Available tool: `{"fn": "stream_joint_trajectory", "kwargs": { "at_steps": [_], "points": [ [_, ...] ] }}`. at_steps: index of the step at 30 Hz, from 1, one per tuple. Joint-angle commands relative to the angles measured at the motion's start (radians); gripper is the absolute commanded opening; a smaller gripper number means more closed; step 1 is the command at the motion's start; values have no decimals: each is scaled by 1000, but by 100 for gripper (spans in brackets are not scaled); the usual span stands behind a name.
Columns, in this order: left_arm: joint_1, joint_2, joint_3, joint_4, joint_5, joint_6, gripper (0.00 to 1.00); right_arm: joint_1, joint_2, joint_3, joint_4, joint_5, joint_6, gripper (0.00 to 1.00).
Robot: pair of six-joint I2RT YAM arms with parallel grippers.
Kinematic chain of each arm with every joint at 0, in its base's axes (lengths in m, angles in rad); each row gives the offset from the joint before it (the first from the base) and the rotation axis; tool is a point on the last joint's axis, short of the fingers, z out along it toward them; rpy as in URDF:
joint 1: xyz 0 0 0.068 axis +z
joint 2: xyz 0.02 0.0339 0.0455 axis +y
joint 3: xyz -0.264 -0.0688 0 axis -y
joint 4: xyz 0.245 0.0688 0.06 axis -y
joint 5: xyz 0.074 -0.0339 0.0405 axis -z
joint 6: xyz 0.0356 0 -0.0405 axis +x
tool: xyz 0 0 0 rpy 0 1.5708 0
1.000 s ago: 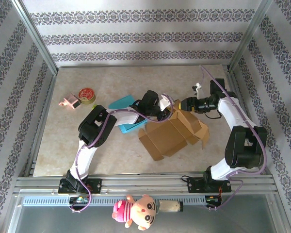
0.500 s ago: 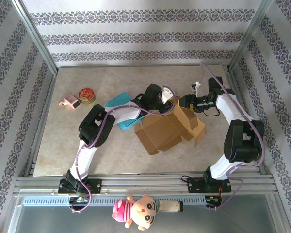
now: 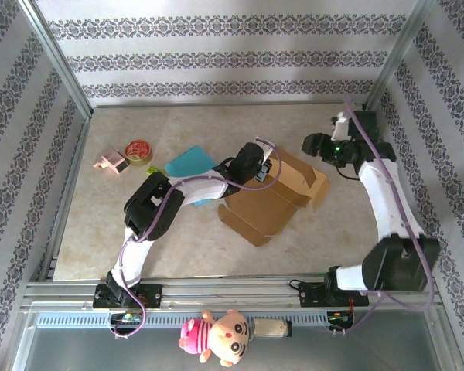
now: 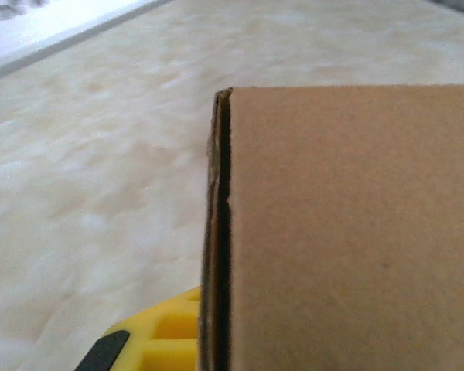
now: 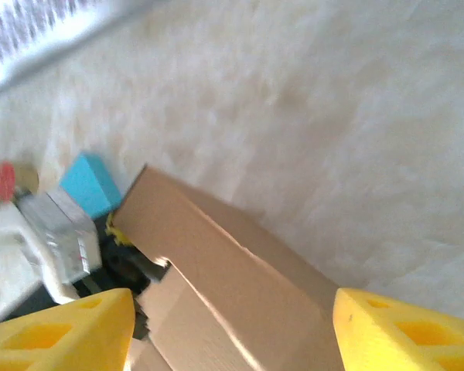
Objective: Fold the paper box
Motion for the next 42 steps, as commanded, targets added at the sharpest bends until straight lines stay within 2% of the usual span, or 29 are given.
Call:
{"fn": "stream_joint_trajectory", "kwargs": {
  "at_steps": [1, 4, 6, 7, 9, 11, 13, 15, 16, 18, 21, 23, 25, 26, 28, 30, 32, 34, 36, 39, 42],
  "points": [
    [-33, -56, -40, -30, -322, -77, 0, 7, -31, 3, -28, 99, 204, 66],
    [-58, -81, -82, -31, -417, -142, 0, 26, -5, -10, -41, -1, 356, 67],
    [-74, -116, -141, 5, -429, -189, 0, 44, 22, -12, -50, -56, 421, 70],
    [-82, -140, -168, 24, -422, -207, 5, 54, 31, -16, -48, -72, 441, 71],
    [-98, -183, -200, 28, -413, -219, 28, 81, 47, -10, -42, -51, 439, 71],
    [-102, -233, -236, 41, -383, -223, 56, 103, 78, 17, -60, -3, 402, 71],
    [-102, -285, -267, 48, -364, -227, 71, 109, 108, 29, -55, 0, 401, 71],
    [-101, -340, -289, 16, -346, -246, 77, 116, 136, 36, -51, 7, 413, 71],
    [-100, -370, -295, -13, -327, -260, 77, 121, 149, 36, -47, -2, 415, 71],
    [-97, -433, -297, -90, -282, -311, 72, 135, 166, 34, -45, 12, 424, 71],
    [-39, -475, -219, -299, -101, -464, 63, 149, 177, 16, -33, 32, 423, 70],
    [28, -440, -129, -434, 69, -572, 61, 151, 188, 4, -10, 32, 413, 68],
    [77, -391, -57, -502, 205, -622, 61, 152, 212, 0, 19, 3, 406, 64],
    [97, -364, -23, -528, 258, -638, 61, 158, 223, -2, 39, -8, 401, 61],
    [117, -315, 30, -564, 288, -647, 65, 171, 244, -4, 58, -12, 404, 56],
    [140, -274, 52, -541, 334, -653, 71, 185, 260, -12, 96, -39, 421, 51],
    [159, -239, 40, -435, 440, -663, 78, 196, 265, -28, 128, -45, 454, 47],
    [163, -192, 54, -372, 537, -665, 78, 199, 265, -46, 149, -49, 487, 44],
    [160, -158, 52, -329, 578, -688, 74, 197, 254, -58, 155, -41, 494, 38],
    [162, -156, 12, -284, 572, -716, 60, 193, 234, -72, 167, -46, 493, 31],
    [162, -177, -15, -271, 545, -715, 58, 185, 217, -99, 198, -71, 515, 26]
  ]
}}
